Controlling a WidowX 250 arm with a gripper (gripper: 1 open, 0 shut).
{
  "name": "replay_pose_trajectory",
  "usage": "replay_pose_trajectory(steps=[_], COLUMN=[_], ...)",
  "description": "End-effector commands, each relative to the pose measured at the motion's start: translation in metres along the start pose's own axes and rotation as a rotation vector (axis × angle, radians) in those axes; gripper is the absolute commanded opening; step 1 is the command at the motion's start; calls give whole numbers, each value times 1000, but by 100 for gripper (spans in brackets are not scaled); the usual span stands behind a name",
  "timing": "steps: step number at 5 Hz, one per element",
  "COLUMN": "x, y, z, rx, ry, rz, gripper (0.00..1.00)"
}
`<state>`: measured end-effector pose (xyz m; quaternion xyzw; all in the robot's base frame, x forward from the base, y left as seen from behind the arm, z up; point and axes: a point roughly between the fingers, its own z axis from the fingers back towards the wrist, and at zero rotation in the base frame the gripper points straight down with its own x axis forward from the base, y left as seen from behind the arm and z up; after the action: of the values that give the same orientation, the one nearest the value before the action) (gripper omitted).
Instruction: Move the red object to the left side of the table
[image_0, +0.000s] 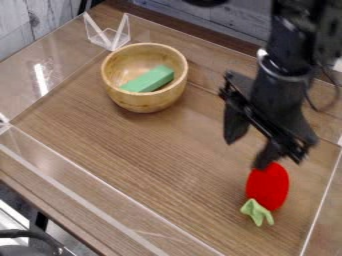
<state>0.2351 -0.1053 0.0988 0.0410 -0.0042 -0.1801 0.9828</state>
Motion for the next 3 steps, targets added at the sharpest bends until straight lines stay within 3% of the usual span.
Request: replay_pose_trajectory(steps=[1,2,3], x=[11,12,14], y=[-9,-6,0], z=[-4,-32,-53], rx=[-11,-23,-29], ry=[-35,-19,-8], rz=[-23,-9,8], gripper=[100,100,0])
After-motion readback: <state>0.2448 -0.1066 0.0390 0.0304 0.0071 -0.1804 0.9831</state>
